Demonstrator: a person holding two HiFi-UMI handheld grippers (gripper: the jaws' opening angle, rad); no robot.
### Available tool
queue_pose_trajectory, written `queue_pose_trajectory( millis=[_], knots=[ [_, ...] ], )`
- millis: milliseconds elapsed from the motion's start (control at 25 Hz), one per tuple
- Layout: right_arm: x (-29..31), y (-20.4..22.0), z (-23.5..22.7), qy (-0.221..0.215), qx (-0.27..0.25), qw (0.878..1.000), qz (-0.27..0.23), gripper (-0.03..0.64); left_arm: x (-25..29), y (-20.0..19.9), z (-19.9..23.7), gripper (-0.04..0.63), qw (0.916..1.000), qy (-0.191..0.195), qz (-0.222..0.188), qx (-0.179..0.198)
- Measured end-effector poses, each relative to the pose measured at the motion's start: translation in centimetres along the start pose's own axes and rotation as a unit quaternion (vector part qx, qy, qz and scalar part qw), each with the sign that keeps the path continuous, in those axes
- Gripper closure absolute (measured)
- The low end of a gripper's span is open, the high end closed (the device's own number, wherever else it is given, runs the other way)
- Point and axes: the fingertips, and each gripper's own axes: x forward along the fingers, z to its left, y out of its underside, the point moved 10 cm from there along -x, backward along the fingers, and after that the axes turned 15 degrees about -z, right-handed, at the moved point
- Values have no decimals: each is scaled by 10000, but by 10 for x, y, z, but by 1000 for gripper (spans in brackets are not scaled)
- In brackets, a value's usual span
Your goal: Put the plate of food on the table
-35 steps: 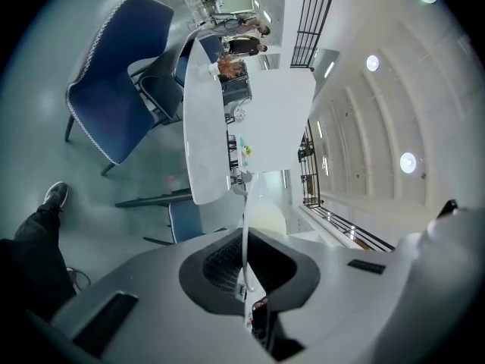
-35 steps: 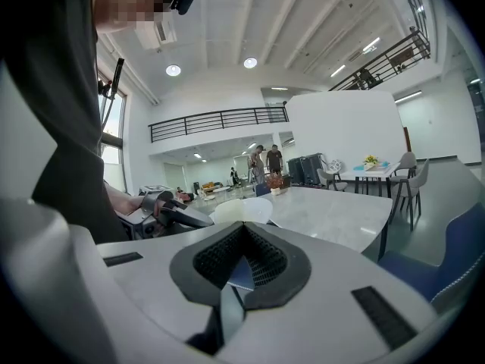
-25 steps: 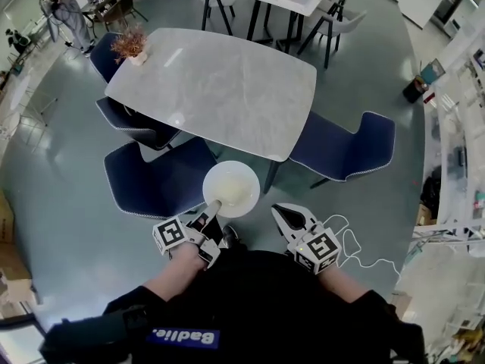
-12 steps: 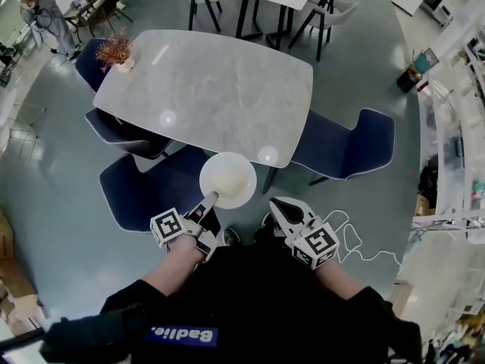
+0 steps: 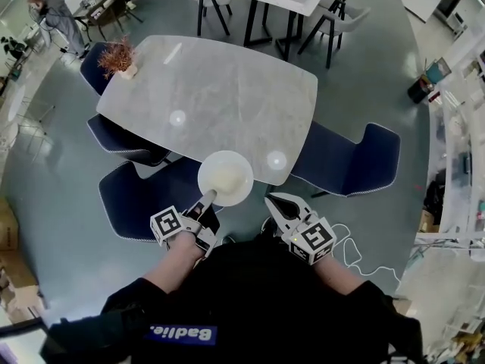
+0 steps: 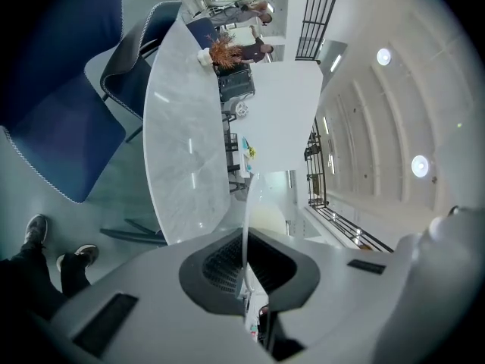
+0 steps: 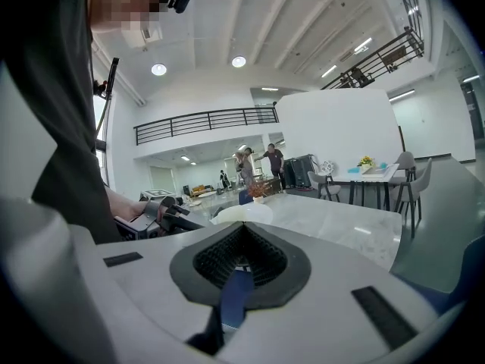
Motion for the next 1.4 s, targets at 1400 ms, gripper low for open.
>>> queue_pose_trajectory(
  millis=[1400],
  knots=[
    [90,-12,-96,740,192,9948,679,607,235,-103,107,584,9987,-494,-128,-73]
  ],
)
